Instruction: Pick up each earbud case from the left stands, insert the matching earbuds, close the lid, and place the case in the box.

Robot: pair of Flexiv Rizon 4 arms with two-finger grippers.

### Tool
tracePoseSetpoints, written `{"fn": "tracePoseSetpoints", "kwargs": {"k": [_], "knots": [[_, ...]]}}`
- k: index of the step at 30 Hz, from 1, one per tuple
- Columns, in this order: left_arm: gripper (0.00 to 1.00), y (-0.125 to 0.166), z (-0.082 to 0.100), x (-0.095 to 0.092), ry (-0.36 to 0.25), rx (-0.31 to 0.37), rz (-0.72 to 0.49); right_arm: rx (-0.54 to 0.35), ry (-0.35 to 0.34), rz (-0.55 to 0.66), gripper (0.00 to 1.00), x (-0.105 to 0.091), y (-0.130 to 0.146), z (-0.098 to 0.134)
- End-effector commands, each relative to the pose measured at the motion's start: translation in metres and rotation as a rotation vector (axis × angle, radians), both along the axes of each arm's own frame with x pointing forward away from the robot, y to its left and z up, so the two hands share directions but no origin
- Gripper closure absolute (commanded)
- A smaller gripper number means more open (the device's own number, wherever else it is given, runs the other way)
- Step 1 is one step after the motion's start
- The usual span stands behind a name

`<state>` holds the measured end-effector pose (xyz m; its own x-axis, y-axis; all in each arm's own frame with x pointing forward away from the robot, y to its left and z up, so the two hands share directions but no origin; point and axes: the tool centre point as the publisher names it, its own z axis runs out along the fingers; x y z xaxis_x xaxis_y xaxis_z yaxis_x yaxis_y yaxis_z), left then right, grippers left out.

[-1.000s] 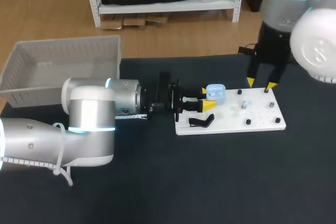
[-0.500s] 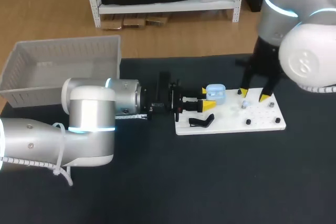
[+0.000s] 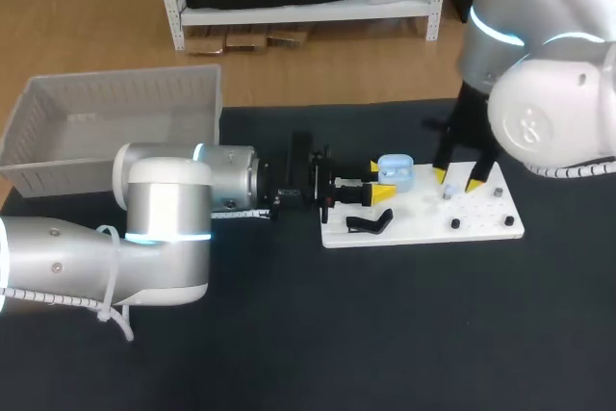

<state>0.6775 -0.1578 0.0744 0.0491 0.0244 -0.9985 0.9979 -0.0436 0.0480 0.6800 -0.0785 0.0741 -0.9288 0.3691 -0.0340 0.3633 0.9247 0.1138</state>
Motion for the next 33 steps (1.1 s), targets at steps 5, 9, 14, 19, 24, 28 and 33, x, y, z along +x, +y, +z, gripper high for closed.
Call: {"fn": "tracePoseSetpoints", "kwargs": {"k": [5,9,14,19,24,28,33], "knots": [[1.0,0.0,-0.001,0.001,0.0,-0.001,-0.001,0.01,-0.007,-0.022,0.59,0.008,0.0,-0.011],[1.0,0.0,-0.001,0.001,0.0,-0.001,-0.001,0.027,-0.018,-0.047,0.6,0.012,-0.002,-0.014],[1.0,0.0,-0.001,0.001,0.0,-0.001,-0.001,0.039,-0.02,-0.072,0.61,0.018,-0.004,-0.018],[1.0,0.0,-0.001,0.001,0.0,-0.001,-0.001,0.045,-0.022,-0.088,0.65,0.02,-0.005,-0.022],[1.0,0.0,-0.001,0.001,0.0,-0.001,-0.001,0.047,-0.024,-0.093,0.65,0.02,-0.003,-0.026],[1.0,0.0,-0.001,0.001,0.0,-0.001,-0.001,0.049,-0.025,-0.097,0.65,0.022,-0.002,-0.029],[1.0,0.0,-0.001,0.001,0.0,-0.001,-0.001,0.049,-0.025,-0.1,0.66,0.022,-0.001,-0.033]]}}
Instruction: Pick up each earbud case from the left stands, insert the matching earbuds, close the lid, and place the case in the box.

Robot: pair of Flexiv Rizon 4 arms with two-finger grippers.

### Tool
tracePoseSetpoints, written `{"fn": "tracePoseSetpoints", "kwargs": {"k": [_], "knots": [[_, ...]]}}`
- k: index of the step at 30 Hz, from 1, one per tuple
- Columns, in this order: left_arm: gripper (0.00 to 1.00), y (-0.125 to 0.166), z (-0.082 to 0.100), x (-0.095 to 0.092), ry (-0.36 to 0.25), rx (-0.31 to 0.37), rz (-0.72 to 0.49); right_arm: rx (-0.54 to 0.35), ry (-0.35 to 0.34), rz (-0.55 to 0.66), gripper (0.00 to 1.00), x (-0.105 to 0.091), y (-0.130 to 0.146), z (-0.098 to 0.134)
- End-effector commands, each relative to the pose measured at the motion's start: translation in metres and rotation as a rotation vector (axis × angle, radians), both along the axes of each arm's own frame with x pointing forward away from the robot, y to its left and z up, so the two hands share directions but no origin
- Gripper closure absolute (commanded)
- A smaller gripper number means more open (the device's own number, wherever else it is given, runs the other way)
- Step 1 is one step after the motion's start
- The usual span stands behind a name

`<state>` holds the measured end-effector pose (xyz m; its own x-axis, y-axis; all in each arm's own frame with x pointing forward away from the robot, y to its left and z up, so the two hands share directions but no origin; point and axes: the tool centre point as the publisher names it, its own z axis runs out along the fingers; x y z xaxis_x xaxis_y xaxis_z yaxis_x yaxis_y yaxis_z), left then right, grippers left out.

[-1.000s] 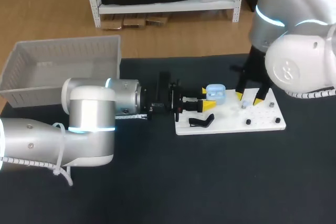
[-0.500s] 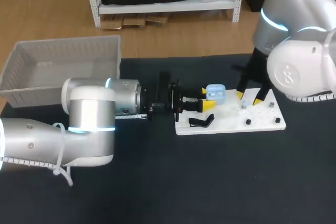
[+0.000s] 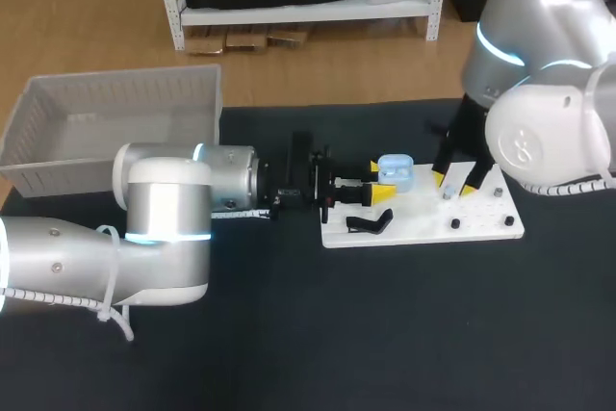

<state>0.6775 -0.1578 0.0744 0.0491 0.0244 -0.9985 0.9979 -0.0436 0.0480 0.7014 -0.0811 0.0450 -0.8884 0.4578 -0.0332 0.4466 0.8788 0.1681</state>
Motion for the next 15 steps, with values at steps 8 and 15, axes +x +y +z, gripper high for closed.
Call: {"fn": "tracePoseSetpoints", "kwargs": {"k": [8,15], "knots": [[1.0,-0.0004,-0.0007,0.001,0.0,-0.001,-0.001,-0.004,0.0,-0.009,0.67,-0.0008,0.0006,-0.0095],[1.0,-0.0004,-0.0007,0.001,0.0,-0.001,-0.001,-0.003,-0.003,-0.006,0.69,0.0002,0.0015,-0.0108]]}}
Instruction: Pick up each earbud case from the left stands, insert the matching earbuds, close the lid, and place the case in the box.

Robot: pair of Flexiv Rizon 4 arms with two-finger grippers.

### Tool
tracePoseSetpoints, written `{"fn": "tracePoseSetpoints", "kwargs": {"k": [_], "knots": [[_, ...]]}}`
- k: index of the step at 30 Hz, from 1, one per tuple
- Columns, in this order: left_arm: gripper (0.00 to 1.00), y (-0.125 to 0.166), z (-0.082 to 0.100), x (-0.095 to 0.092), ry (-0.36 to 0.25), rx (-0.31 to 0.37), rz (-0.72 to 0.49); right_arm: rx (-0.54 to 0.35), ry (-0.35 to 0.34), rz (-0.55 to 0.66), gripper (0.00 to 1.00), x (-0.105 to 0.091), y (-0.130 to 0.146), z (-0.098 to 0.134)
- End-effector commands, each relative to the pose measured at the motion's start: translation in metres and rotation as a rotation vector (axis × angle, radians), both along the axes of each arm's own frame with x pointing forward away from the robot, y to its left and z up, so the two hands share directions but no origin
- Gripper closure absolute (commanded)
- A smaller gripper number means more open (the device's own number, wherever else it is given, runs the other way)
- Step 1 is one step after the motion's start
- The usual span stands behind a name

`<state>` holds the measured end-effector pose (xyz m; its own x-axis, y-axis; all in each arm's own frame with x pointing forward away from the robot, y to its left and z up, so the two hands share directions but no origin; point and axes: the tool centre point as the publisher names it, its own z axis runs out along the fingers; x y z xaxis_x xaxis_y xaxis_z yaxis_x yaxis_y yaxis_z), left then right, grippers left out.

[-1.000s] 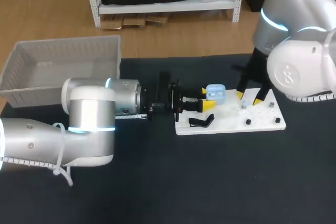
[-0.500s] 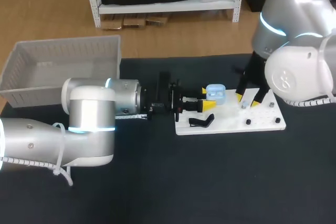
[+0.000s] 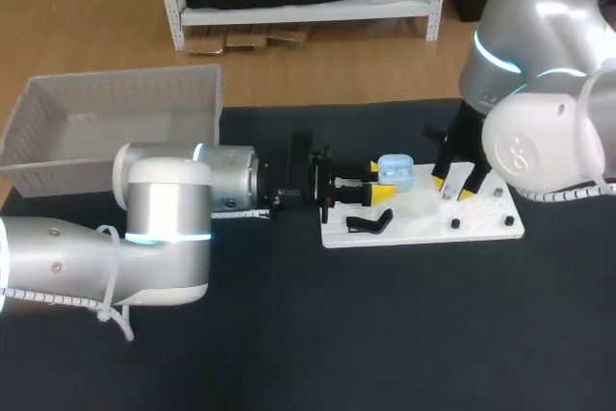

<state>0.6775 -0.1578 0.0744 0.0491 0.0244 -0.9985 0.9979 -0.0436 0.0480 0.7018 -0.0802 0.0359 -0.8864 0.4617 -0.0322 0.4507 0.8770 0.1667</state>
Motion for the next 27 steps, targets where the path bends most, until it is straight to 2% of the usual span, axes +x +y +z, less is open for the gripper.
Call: {"fn": "tracePoseSetpoints", "kwargs": {"k": [1,27], "knots": [[1.0,-0.0004,-0.0007,0.001,0.0,-0.001,-0.001,-0.003,-0.005,-0.001,0.69,0.0005,0.0006,-0.0024],[1.0,-0.0004,-0.0007,0.001,0.0,-0.001,-0.001,-0.013,-0.001,0.025,0.76,0.0053,-0.0013,-0.0092]]}}
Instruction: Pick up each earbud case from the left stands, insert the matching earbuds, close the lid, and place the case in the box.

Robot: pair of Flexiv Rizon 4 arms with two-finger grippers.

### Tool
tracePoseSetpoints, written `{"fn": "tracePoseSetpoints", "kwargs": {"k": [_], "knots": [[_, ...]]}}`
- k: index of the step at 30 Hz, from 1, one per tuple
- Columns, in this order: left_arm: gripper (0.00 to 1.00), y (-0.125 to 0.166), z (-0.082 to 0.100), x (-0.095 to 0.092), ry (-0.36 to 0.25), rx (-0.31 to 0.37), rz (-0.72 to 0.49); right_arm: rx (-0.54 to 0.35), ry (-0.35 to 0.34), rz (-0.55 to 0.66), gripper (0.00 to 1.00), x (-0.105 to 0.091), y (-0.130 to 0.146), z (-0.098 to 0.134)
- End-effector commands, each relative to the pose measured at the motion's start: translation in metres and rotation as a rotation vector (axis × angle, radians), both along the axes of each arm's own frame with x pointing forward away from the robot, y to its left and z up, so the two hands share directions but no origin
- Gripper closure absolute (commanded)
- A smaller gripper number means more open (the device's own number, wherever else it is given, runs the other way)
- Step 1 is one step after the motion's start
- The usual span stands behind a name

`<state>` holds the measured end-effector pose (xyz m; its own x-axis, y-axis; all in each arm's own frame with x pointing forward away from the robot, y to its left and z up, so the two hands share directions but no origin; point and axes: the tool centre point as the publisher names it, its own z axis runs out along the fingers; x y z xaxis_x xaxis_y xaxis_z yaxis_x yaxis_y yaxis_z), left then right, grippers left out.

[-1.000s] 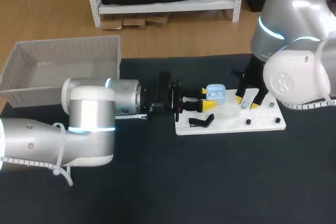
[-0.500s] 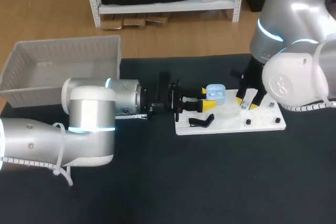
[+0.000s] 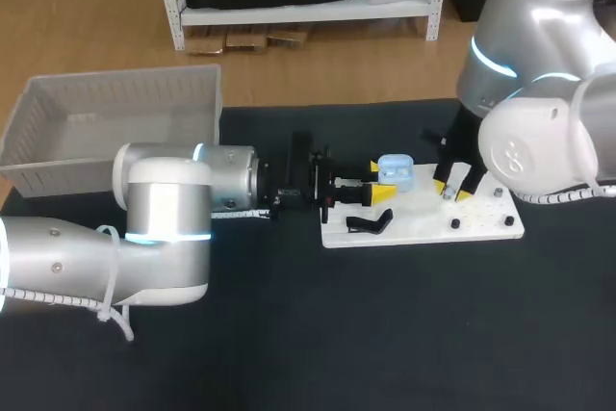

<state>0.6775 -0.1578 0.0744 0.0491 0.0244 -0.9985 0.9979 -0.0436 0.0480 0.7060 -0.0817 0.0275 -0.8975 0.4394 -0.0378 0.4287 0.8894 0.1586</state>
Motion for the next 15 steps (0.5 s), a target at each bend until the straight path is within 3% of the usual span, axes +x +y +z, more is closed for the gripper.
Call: {"fn": "tracePoseSetpoints", "kwargs": {"k": [1,11,12,14,15], "knots": [[1.0,-0.0004,-0.0007,0.0011,0.0,-0.001,-0.001,-0.005,0.0,0.001,0.76,0.0017,-0.0001,-0.0014],[1.0,-0.0004,-0.0007,0.0011,0.0,-0.001,-0.001,-0.006,0.0,0.002,0.78,0.0027,-0.0006,-0.0023],[1.0,-0.0004,-0.0007,0.0011,0.0,-0.001,-0.001,-0.006,0.001,0.002,0.81,0.0028,-0.0006,-0.0023],[1.0,-0.0004,-0.0007,0.0011,0.0,-0.001,-0.001,-0.006,0.0,0.004,1.0,0.0028,-0.0005,-0.0022],[1.0,-0.0004,-0.0007,0.0011,0.0,-0.001,-0.001,-0.006,0.0,0.005,1.0,0.0028,-0.0005,-0.0021]]}}
